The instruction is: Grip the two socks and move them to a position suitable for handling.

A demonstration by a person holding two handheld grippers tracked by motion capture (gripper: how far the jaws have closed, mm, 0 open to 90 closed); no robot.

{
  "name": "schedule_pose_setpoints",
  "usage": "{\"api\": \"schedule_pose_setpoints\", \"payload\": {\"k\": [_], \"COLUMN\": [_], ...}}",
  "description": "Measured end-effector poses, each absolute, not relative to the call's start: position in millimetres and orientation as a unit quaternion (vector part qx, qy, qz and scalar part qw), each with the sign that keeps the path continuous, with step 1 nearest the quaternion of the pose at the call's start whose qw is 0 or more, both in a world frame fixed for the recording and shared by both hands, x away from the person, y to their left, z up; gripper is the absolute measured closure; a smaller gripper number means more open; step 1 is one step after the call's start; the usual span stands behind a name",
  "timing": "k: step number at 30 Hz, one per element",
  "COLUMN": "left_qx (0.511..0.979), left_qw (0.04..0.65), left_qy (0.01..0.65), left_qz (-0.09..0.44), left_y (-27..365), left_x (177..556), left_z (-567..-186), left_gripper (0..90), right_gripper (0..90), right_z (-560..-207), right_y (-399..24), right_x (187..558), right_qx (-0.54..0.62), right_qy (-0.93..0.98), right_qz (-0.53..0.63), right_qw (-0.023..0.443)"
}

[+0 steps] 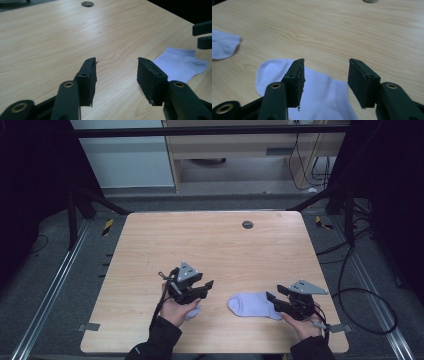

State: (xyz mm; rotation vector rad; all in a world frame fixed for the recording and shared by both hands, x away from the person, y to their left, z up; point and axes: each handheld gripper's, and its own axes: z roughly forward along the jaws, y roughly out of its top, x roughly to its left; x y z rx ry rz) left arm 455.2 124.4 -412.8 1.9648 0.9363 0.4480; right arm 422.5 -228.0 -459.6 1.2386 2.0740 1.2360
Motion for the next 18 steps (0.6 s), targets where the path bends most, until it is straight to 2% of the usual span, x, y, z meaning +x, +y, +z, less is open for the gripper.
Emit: {"api": "schedule_pose_setpoints", "payload": {"k": [5,18], "left_qx": [0.789,0.76], "left_qw": [0.431,0.423], "left_qy": [0.388,0.439], "left_qz": [0.203,0.225], "left_y": [157.3,228.9], "left_x": [448.5,428.2], "left_z": [-411.6,-434.5], "left_gripper": [43.6,40.7], "right_gripper": [42.7,39.9], "right_z": [-452.5,-440.9], "right_y": [-201.0,-129.8], "right_x": [427.8,438.6], "right_qx": [0.417,0.353], "right_qy": [0.758,0.791], "right_qz": [0.461,0.474], "right_qw": [0.194,0.158]}}
